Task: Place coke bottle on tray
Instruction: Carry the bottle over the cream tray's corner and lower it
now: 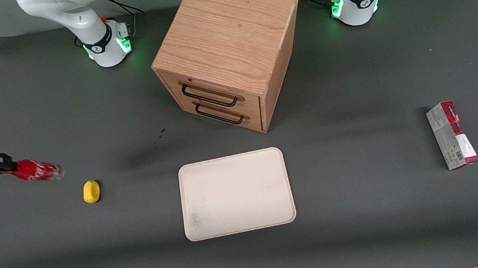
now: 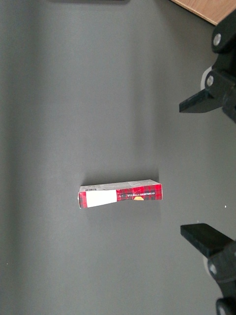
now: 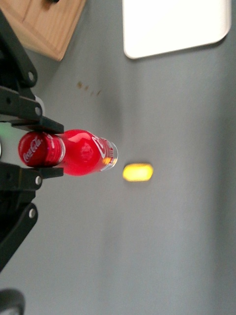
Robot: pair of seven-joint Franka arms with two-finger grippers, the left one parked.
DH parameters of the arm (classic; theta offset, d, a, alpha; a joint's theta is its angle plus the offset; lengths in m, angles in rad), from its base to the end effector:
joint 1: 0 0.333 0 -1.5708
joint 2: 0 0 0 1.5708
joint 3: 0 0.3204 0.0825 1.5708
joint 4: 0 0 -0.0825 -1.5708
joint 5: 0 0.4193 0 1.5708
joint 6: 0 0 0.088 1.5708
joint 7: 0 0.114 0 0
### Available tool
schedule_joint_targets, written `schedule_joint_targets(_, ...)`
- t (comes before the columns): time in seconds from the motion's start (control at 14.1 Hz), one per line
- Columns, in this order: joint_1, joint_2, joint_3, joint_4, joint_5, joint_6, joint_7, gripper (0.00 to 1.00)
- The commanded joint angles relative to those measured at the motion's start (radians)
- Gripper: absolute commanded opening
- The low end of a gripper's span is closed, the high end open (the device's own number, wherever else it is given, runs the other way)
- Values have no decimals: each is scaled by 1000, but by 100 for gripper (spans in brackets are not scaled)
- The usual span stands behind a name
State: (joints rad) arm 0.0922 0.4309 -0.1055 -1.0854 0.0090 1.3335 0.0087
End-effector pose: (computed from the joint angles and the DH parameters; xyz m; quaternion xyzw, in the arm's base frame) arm 0.6883 0.0090 0.5680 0.9957 -0.0075 -0.0902 0.0177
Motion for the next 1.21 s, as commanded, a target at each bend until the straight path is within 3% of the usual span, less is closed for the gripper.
schedule_joint_targets(0.0,-3,165,113,197,13,-15,216,0)
schedule_joint_targets(0.28,38,276,240,213,5,175,472,0)
schedule_joint_targets(0.64,179,411,233,213,-90,389,654,0)
schedule_joint_targets(1.14,221,470,234,211,-127,495,688,0)
